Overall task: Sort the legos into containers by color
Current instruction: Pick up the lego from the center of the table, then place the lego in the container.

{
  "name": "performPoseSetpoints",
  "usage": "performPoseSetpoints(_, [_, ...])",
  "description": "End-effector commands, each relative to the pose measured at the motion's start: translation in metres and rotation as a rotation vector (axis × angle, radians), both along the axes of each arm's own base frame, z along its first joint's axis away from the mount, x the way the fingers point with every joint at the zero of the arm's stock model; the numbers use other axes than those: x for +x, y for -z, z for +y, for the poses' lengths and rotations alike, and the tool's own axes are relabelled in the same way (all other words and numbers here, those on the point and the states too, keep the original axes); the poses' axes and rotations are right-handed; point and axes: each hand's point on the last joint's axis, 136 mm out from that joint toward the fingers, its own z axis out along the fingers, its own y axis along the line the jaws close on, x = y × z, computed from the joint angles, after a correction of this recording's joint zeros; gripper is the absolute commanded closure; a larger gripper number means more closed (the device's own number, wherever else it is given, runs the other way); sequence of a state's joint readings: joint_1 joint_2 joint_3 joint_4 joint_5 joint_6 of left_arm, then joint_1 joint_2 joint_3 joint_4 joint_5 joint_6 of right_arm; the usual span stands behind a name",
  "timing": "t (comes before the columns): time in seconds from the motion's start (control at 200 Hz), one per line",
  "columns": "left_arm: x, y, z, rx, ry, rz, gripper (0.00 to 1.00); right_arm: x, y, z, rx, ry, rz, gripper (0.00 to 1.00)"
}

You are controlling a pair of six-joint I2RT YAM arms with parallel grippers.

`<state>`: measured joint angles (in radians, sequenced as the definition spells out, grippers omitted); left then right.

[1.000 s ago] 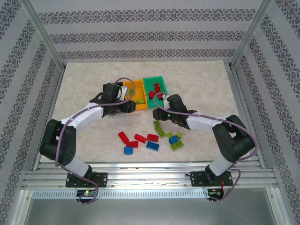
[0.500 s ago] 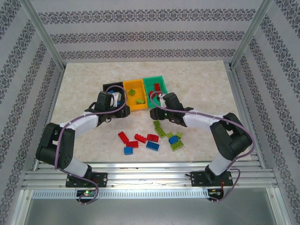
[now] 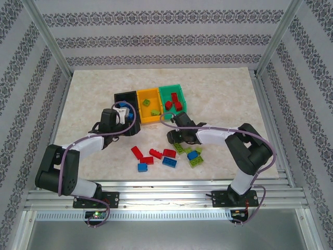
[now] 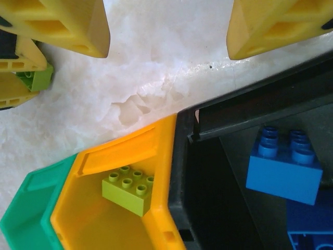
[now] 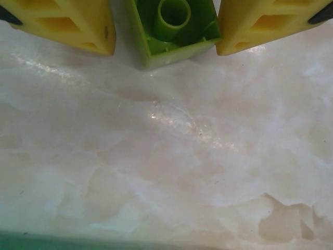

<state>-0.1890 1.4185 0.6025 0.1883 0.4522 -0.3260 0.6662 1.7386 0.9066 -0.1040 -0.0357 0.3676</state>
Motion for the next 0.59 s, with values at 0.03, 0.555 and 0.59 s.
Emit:
performPoseSetpoints(0.03, [0.006,-0.010,0.003,-0.027,0.002,-0.068,0.39,0.001,0.003,0.004,-0.056,0.008,0.011,0.55])
performPoseSetpoints(0.555, [0.006,-0.012,0.008,-0.090,-0.021,-0.058,0.39,0.078,-0.095,0.089,0.130,-0.064,-0.182,0.65])
performPoseSetpoints(0.59, [0.005,-0.011,0.009,-0.093,-0.025,-0.060,0.39,0.089,-0.099,0.094,0.138,-0.057,-0.198,0.64])
